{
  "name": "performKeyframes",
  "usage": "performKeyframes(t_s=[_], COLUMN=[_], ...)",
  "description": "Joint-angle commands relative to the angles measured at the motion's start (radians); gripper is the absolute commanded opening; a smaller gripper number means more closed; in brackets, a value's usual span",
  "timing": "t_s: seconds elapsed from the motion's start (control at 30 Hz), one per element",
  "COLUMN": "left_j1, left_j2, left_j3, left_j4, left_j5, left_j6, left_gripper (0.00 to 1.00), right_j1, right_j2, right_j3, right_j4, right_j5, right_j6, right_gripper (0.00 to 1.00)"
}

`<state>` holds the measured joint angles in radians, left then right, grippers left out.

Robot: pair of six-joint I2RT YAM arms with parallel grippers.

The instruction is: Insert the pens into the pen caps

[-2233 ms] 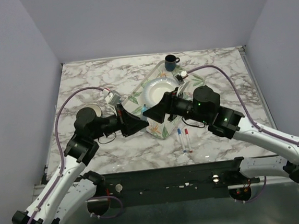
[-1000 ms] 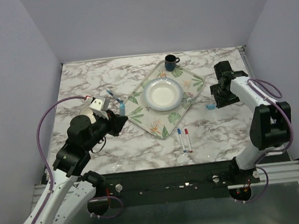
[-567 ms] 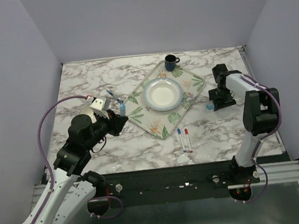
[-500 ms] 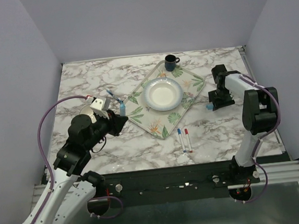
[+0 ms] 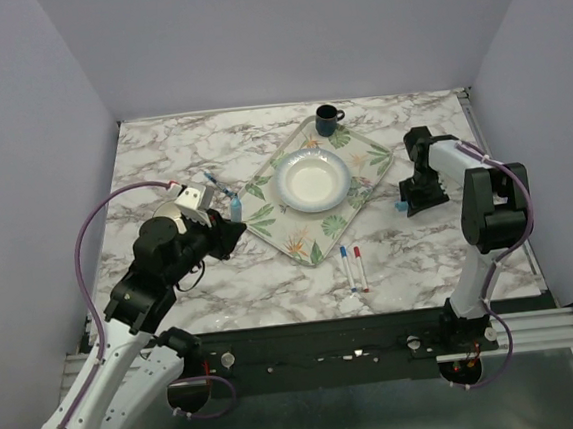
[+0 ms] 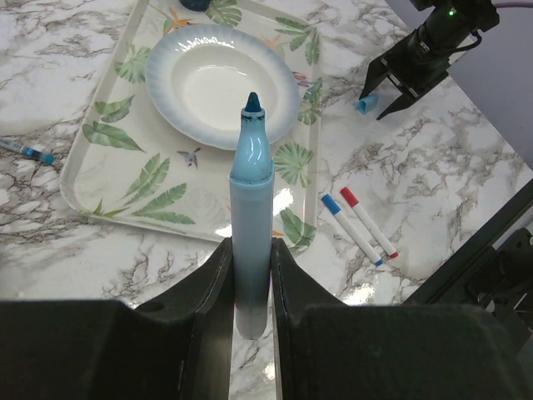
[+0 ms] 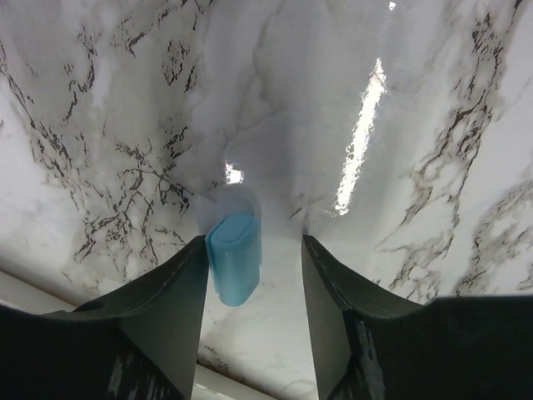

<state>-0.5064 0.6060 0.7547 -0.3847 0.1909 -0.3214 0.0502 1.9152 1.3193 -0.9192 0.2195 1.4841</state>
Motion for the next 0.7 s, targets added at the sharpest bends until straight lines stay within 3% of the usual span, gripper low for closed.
performKeyframes(t_s=[0.0,0.4,0.67], left_j1=[-0.003,-0.003,-0.003], left_j2=[-0.021,-0.015,-0.009], left_j3=[0.0,-0.002,-0.006], left_j4=[0.004,0.006,0.012], left_j5=[-0.022,-0.021,-0.011], left_j6=[0.016,0.013,0.013], left_gripper=[0.0,0.0,0.0], right_j1=[-0.007,-0.007,-0.009], right_j2=[-0.002,-0.041,-0.114], right_j3=[-0.002,-0.08,-0.179], right_j4=[-0.058,0.009,0.189], right_j5=[0.046,0.11,0.055], right_j6=[0.024,-0.022,-0.278], right_gripper=[0.54,0.26,0.01])
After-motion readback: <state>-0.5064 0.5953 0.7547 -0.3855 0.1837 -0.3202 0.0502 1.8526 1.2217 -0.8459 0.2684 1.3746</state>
